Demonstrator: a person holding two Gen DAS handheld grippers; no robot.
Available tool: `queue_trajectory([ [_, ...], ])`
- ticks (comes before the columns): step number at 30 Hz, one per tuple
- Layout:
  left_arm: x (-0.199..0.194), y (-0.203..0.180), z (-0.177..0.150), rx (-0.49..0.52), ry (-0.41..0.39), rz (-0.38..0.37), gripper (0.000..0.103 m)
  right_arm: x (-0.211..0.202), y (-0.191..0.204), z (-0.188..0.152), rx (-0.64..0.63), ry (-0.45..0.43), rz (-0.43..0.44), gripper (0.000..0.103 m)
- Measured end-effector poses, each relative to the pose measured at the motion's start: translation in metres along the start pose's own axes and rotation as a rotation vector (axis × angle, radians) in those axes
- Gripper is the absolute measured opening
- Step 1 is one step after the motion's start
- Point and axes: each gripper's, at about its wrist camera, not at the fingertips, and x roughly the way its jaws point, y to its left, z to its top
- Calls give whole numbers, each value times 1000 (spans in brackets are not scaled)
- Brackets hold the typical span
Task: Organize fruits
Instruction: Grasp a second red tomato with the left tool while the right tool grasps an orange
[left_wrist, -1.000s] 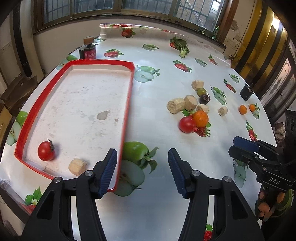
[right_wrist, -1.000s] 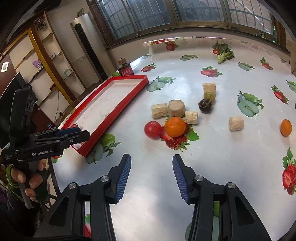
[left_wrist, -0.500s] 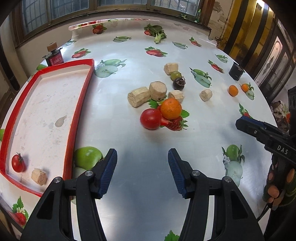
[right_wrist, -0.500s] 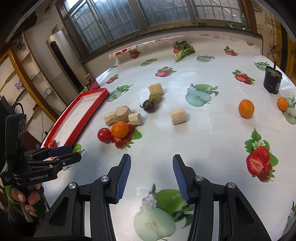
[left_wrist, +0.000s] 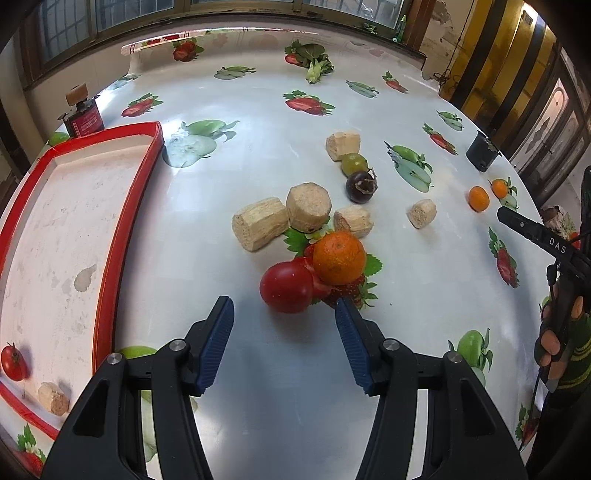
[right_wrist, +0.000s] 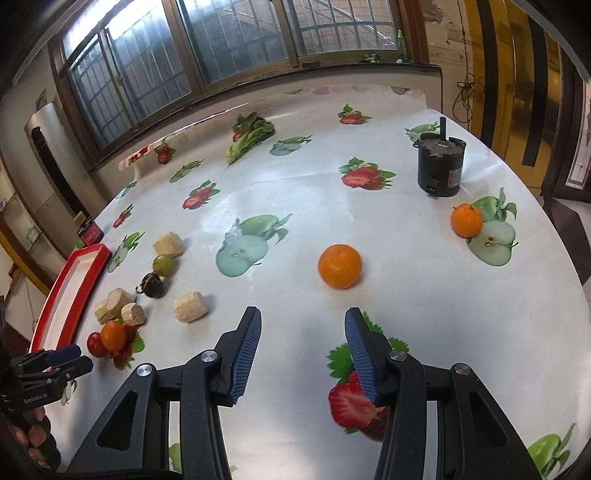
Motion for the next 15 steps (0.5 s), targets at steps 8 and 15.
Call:
queue_trajectory([
  [8,17,3,5,-4,20,-11,54,25,-15,16,9,-2,-33,50],
  [15,19,2,5,1,5,-45,30,57,-14,25,-25,45,-62,48],
])
